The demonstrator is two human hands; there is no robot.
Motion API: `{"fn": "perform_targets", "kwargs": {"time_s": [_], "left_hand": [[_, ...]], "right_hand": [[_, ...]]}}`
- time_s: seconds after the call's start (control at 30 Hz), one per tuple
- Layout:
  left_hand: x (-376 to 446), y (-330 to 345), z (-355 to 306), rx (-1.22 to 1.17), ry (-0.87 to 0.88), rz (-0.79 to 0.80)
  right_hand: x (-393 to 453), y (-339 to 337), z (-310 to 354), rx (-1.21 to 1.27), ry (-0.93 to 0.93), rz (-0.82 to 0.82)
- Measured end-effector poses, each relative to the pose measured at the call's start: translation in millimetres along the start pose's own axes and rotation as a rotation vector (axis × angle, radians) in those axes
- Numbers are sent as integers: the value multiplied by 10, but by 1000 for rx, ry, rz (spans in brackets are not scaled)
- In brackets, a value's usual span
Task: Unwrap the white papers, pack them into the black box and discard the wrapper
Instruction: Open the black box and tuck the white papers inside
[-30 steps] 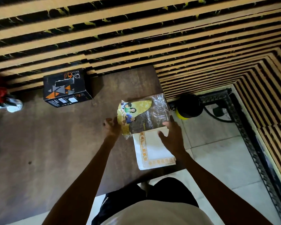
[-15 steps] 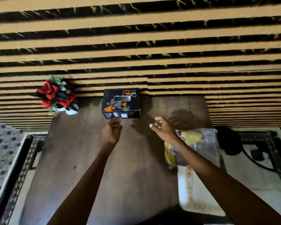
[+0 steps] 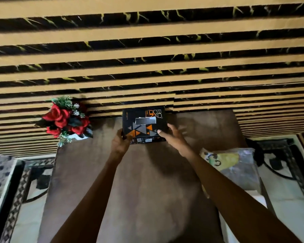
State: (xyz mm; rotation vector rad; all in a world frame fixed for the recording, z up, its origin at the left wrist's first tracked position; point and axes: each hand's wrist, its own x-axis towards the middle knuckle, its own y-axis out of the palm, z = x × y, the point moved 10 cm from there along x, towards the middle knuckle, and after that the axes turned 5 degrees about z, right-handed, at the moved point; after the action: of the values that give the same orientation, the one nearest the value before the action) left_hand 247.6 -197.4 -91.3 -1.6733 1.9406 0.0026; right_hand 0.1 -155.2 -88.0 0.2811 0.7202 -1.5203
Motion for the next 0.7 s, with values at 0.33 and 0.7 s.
{"fn": "perform_targets", "kwargs": {"time_s": [0.33, 0.7], "left_hand": [[-1674, 71, 433, 1, 32, 9], [-2741, 272, 1208, 4, -104, -9]], "right_hand": [[-1505, 234, -853, -30, -32, 48], [-2312, 306, -1521, -489, -161, 28]]}}
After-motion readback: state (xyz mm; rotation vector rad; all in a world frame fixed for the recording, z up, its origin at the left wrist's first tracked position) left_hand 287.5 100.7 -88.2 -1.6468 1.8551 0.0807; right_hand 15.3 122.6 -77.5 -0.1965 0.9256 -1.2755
